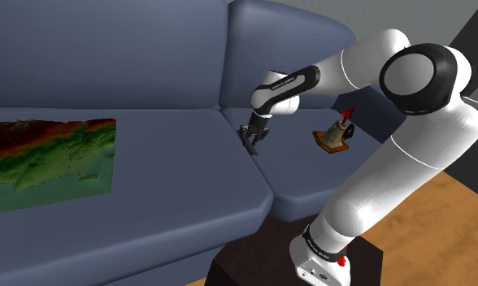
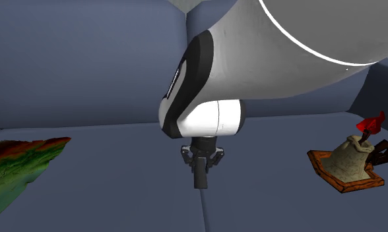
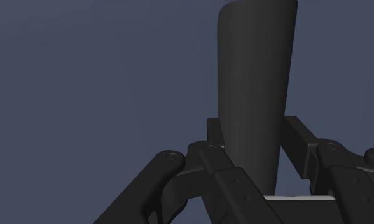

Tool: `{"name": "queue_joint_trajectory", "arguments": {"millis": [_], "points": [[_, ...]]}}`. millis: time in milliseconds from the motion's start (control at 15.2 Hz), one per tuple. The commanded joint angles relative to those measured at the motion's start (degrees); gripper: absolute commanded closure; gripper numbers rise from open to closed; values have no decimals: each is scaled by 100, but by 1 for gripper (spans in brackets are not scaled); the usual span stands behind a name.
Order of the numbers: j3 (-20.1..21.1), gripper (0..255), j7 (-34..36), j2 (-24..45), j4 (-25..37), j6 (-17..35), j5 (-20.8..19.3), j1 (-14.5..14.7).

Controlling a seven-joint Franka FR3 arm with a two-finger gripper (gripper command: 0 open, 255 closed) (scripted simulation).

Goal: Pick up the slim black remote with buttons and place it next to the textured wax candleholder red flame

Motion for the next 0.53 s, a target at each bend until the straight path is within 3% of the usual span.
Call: {"name": "queue_joint_trajectory", "arguments": {"millis": [0,462], "points": [[4,255,32,-98,46,-148,-35,-2],[16,255,146,-462,262,-720,-151,-21]]}}
